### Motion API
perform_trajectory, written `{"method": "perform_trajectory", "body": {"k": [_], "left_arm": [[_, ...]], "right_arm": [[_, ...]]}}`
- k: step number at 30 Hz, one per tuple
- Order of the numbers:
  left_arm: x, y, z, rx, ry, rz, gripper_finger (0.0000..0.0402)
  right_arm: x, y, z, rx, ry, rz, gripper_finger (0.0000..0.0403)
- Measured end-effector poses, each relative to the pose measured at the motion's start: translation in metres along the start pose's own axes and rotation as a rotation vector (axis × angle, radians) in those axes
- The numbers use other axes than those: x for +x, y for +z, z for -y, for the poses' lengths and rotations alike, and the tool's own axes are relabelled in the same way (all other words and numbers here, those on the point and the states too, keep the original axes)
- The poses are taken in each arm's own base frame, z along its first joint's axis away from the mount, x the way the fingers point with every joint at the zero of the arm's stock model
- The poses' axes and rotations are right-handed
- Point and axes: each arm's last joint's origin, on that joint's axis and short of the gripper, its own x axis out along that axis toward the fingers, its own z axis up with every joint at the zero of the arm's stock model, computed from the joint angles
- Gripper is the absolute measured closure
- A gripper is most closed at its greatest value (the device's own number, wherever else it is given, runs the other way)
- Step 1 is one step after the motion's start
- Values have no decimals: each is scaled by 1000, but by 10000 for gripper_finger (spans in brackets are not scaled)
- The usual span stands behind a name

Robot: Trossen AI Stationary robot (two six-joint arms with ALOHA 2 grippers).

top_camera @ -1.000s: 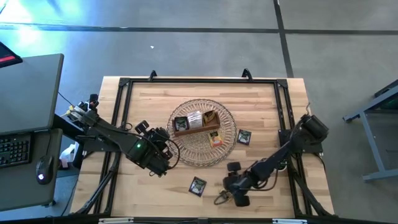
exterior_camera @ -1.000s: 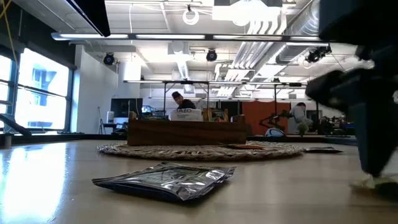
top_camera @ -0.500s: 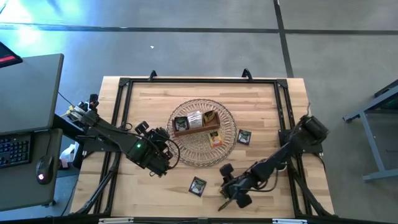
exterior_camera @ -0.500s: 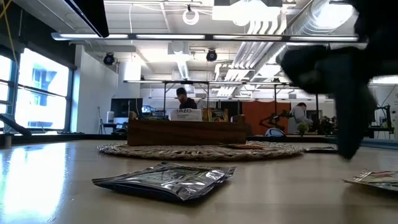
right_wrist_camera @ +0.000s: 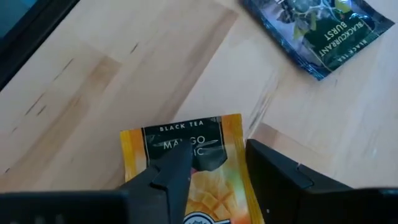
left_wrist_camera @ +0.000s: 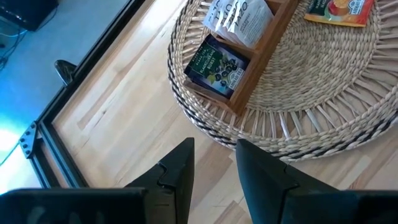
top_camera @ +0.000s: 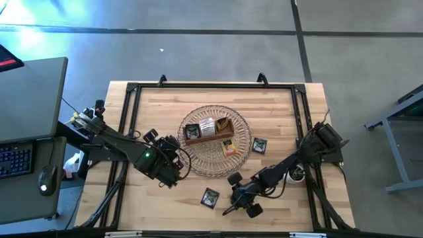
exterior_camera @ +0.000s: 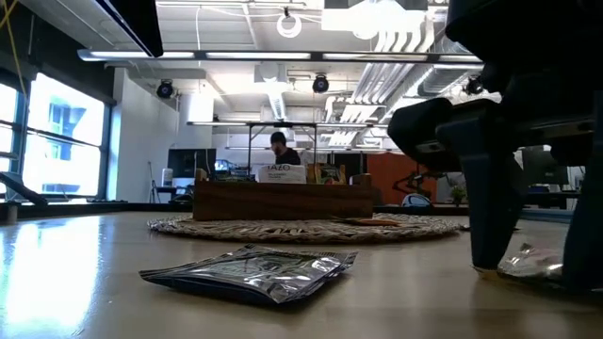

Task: Pick & Place Tea
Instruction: Put the yellow tea bag into the right section of the brown wooden organizer

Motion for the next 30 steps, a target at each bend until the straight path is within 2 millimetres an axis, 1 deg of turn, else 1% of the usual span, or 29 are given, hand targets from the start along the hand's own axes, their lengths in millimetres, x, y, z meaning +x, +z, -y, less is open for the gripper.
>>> {"method": "perform_trajectory", "body": {"k": [4,9,11,14,17,19,22,26,28,30], "left_arm": [[0,0,0,2,2,-1,284],[0,0,0,2,2,-1,284],[0,0,0,1,1,-1,284],[0,0,0,-1,-1,0,284],[0,0,0,-1,-1,1,284],[0,0,0,-1,-1,1,284],[0,0,0,-2,0,7,284],[0,1,1,-6,-2,12,284],[0,1,1,-11,-7,16,284],[0,1,2,-17,-14,19,284]], "right_arm": [[0,0,5,13,16,0,304],[-3,1,9,69,34,14,385],[-13,4,11,94,31,29,395],[-32,6,13,126,-23,46,383],[-55,15,19,144,-190,122,384],[-69,17,25,163,-366,148,395],[-81,16,37,209,-675,159,397],[-99,16,63,412,-1132,264,395],[-102,12,79,522,-1276,304,400],[-104,8,97,655,-1334,359,399]]}}
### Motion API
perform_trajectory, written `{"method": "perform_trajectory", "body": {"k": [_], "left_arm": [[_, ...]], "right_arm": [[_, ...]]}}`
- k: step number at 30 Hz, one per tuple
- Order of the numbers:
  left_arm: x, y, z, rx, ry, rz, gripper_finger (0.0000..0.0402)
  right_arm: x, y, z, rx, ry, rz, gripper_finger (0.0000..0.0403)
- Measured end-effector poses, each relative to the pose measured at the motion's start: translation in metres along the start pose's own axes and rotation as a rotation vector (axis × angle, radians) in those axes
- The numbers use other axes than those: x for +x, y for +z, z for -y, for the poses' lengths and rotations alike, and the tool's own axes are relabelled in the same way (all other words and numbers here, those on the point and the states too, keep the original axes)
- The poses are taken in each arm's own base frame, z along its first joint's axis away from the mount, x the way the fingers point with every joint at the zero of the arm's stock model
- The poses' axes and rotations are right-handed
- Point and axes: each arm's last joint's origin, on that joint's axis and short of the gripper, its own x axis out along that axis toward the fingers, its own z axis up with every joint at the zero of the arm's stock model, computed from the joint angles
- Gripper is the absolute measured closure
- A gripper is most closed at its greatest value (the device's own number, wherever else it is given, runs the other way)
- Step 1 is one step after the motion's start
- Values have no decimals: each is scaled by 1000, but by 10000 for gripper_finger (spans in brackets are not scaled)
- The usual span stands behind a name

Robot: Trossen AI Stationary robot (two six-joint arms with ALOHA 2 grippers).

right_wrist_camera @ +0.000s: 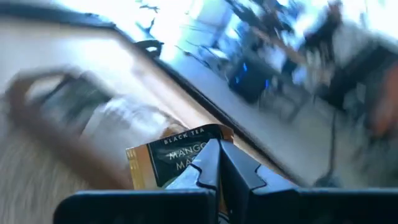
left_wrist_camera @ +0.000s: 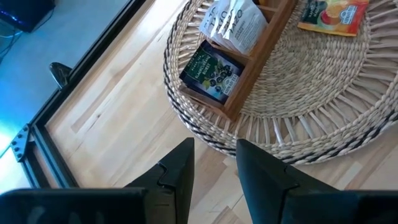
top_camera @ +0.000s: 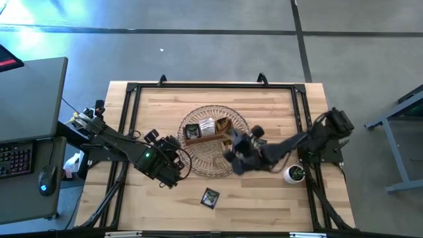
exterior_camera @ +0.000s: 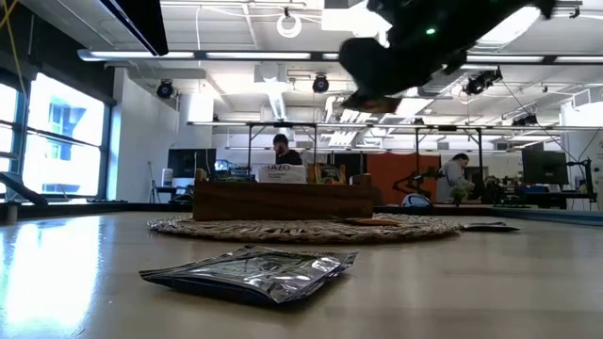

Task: Pick & Place Tea
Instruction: Put the yellow tea bag into the right section of the brown wooden organizer

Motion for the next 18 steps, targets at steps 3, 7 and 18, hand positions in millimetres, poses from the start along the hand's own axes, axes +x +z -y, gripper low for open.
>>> {"method": "perform_trajectory", "body": {"k": [3,7,18], "left_arm": [[0,0,0,-3,-2,2,284],[0,0,0,-3,-3,3,284],[0,0,0,6,4,14,284]], "right_arm": [[33,2,9,190,-16,-77,395],[70,-4,18,329,11,-189,400],[95,-24,4,523,60,-140,401]]}}
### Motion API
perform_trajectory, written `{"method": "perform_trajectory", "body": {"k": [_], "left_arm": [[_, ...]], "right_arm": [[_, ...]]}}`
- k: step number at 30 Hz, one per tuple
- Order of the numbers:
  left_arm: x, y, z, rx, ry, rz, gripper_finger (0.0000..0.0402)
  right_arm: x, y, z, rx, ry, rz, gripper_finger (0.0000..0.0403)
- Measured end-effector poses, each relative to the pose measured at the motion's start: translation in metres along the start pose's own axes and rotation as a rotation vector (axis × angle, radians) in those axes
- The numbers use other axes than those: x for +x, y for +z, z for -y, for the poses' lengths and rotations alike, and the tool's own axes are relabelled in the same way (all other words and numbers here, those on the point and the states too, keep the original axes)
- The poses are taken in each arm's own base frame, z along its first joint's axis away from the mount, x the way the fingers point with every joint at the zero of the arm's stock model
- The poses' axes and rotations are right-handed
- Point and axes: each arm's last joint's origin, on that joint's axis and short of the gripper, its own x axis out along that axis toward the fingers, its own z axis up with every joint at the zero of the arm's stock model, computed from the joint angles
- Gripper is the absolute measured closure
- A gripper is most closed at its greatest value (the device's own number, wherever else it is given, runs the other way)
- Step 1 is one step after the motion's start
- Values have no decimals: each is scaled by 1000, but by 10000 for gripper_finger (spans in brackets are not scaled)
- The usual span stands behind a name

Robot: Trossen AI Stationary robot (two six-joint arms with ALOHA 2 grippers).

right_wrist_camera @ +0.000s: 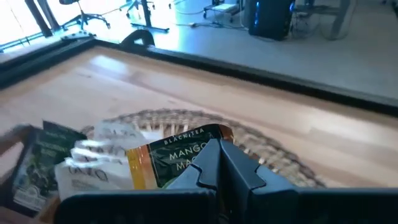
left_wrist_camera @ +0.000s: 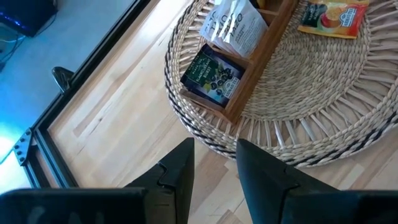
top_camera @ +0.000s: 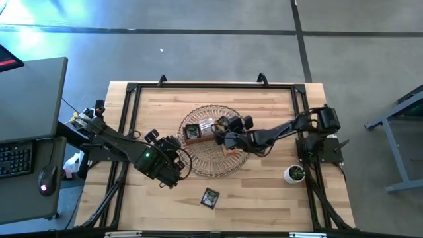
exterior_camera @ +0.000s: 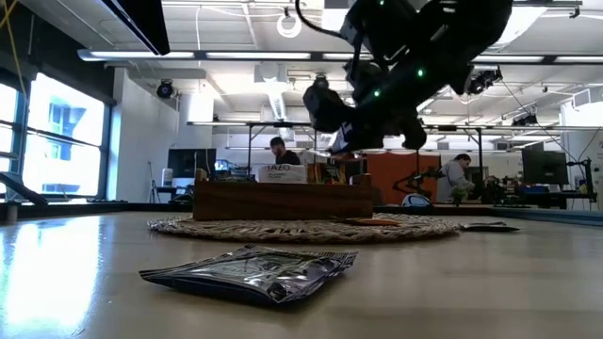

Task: Pick & Place Tea
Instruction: Put the yellow tea bag into the right section of the brown wooden organizer

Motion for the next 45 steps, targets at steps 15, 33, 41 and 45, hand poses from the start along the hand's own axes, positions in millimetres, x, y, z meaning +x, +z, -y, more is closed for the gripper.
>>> {"method": "perform_trajectory", "body": {"k": [15,33,41,45], "left_arm": [[0,0,0,20,1,3,284],[0,0,0,27,0,1,284],[0,0,0,27,-6,-14,284],[0,0,0,28,-5,-13,284]], "right_arm": [[16,-6,1,36,35,-34,392],[20,3,4,-106,56,-30,295],[-6,25,-8,-308,347,-62,301],[-3,16,-5,-342,381,-152,339]]}}
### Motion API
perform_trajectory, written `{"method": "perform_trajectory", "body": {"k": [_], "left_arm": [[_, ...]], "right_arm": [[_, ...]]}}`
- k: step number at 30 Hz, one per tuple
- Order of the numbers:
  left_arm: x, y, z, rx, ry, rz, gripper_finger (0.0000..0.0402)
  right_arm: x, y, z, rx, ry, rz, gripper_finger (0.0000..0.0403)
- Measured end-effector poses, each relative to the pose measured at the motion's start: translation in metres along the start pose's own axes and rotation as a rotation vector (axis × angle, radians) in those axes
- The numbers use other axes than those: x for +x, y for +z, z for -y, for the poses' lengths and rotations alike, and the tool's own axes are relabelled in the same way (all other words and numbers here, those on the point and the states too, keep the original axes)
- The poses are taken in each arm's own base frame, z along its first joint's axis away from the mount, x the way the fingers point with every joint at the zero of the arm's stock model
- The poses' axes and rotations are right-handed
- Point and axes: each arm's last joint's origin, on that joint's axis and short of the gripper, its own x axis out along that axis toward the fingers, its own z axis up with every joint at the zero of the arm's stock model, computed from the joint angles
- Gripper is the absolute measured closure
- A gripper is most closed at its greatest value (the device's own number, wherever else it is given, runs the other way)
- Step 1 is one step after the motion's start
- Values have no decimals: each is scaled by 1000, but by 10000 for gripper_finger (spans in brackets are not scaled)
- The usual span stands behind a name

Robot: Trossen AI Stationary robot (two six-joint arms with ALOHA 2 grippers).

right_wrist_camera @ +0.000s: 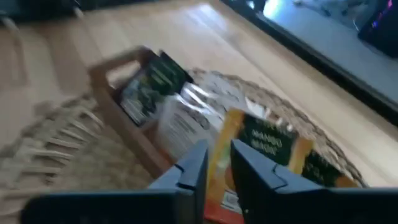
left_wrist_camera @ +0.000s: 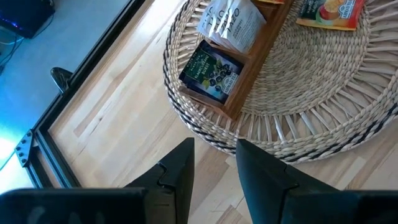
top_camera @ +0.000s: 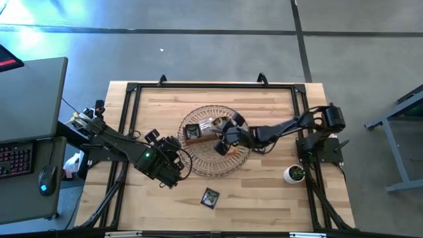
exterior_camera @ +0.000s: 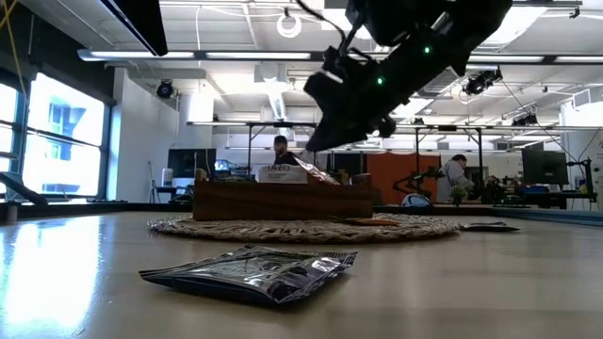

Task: Pick & Place Tea
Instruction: Put the yellow tea bag into the right section of the brown wooden organizer

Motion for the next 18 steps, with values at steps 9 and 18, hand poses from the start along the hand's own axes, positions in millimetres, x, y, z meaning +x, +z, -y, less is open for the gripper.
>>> {"method": "perform_trajectory", "body": {"k": [9,18], "left_arm": [[0,0,0,-2,-4,-5,284],[0,0,0,-2,-6,-11,284]], "right_arm": [[15,-4,18,35,-20,-61,393],[18,-12,31,-1,-53,-170,400]]}}
